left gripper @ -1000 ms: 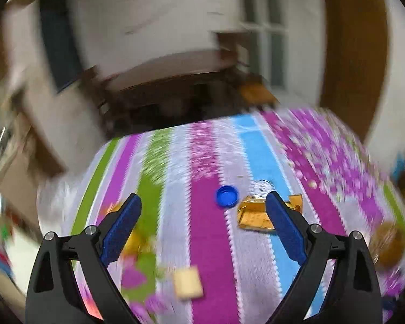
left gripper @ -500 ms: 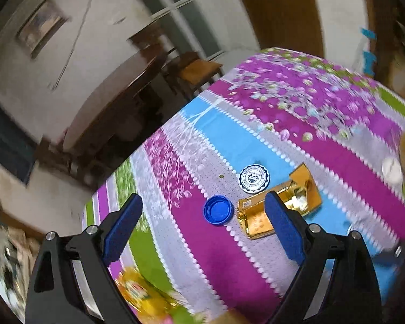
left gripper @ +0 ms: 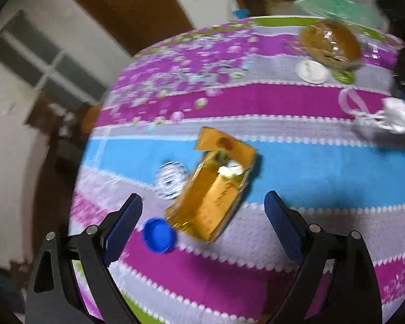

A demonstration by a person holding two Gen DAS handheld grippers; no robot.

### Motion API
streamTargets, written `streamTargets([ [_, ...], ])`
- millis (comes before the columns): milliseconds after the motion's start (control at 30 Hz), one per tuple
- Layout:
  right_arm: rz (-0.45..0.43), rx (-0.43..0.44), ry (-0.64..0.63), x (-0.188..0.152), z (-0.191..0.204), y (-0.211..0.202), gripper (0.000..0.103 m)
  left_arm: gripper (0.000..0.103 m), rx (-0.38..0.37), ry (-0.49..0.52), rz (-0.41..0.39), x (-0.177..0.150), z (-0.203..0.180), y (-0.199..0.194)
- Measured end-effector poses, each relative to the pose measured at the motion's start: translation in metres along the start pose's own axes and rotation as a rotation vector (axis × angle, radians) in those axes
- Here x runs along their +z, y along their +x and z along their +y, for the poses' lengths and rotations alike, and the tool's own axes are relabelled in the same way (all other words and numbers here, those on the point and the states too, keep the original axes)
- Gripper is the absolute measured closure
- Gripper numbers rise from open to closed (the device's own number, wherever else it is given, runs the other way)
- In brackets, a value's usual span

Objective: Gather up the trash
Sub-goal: 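Grasp the gold juice carton with the left tool while the right tool grasps the white rolled cloth, then carry the carton with the left tool while the right tool carries the rolled cloth over the bin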

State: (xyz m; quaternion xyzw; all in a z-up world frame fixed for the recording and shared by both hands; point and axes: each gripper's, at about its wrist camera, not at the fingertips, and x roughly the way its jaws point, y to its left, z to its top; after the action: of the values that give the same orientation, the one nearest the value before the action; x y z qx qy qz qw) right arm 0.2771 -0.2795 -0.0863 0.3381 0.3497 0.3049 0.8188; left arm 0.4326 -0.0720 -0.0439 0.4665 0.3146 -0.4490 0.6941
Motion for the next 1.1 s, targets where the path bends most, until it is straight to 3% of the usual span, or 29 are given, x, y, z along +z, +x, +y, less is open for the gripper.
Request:
streamTargets([
  [133, 0.006, 0.065, 0.098, 0.003, -0.017, -0.001, 0.076, 0.015, -0.039, 0.039, 0.021, 0.003, 0.005, 0.02],
  [300, 0.008, 0.065, 0.065, 0.001, -0.01, 0.001, 0.076, 0.013, -0.101, 0.054, 0.026, 0.004, 0.009, 0.031],
  [433, -0.001, 0.05, 0.029, 0.001, -0.004, 0.001, 0.076, 0.039, -0.194, -0.053, 0.029, 0.001, 0.015, 0.03],
  [533, -0.001, 0.033, -0.006, 0.001, 0.002, 0.002, 0.076, 0.056, -0.174, -0.128, 0.05, -0.002, 0.004, 0.023],
  [633, -0.007, 0.008, -0.041, 0.002, 0.007, 0.005, 0.076, 0.061, -0.112, -0.276, 0.117, 0.001, -0.005, 0.02],
  [800, -0.048, -0.08, -0.131, -0.002, 0.021, 0.001, 0.076, 0.068, 0.029, -0.325, 0.169, 0.006, -0.052, -0.01],
  [867, -0.061, -0.112, -0.168, -0.005, 0.026, 0.0, 0.076, 0.07, 0.082, -0.39, 0.143, 0.009, -0.069, -0.035],
  [1000, -0.098, -0.171, -0.273, -0.013, 0.043, -0.003, 0.077, 0.07, 0.182, -0.507, 0.011, 0.015, -0.107, -0.099],
  [1100, -0.137, -0.19, -0.271, -0.015, 0.044, -0.012, 0.077, 0.07, 0.212, -0.587, -0.056, 0.019, -0.125, -0.129],
])
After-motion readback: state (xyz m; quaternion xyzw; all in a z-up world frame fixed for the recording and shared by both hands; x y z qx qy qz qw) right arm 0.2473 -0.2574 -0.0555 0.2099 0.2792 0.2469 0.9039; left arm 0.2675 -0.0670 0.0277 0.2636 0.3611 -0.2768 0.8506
